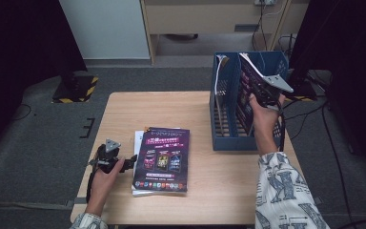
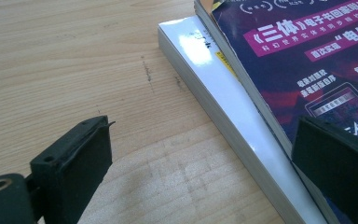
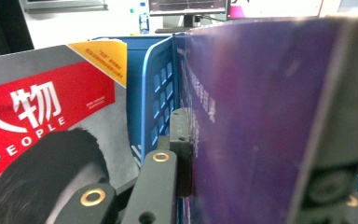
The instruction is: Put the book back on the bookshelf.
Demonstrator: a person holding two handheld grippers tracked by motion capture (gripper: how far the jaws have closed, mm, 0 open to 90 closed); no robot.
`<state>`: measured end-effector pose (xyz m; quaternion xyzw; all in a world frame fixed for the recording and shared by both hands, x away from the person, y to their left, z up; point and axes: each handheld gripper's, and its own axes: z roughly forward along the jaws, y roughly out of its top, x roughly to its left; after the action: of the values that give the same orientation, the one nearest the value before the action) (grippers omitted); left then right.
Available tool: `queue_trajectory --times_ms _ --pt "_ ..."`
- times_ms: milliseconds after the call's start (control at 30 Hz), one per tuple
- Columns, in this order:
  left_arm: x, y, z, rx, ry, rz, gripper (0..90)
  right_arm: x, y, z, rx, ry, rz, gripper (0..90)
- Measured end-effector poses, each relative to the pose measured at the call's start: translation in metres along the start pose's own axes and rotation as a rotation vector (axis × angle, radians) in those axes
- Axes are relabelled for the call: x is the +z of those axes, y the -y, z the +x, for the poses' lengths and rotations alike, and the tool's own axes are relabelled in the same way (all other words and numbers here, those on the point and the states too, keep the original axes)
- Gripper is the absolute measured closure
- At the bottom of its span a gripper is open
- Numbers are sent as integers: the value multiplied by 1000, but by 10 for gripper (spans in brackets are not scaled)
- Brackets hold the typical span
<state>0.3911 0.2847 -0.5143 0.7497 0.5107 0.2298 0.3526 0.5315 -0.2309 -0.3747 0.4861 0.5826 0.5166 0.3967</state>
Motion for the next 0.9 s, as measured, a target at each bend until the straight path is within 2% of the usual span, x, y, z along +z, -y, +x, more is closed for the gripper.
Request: queue_trajectory --times_ms 333,567,900 --pt "0 0 1 -3 0 -4 48 5 14 1 19 24 0 825" --pt "0 0 0 -1 -1 -4 48 3 13 9 -24 -4 23 823" --pt "-1 0 1 -1 -2 -6 49 0 14 14 -41 -46 45 818"
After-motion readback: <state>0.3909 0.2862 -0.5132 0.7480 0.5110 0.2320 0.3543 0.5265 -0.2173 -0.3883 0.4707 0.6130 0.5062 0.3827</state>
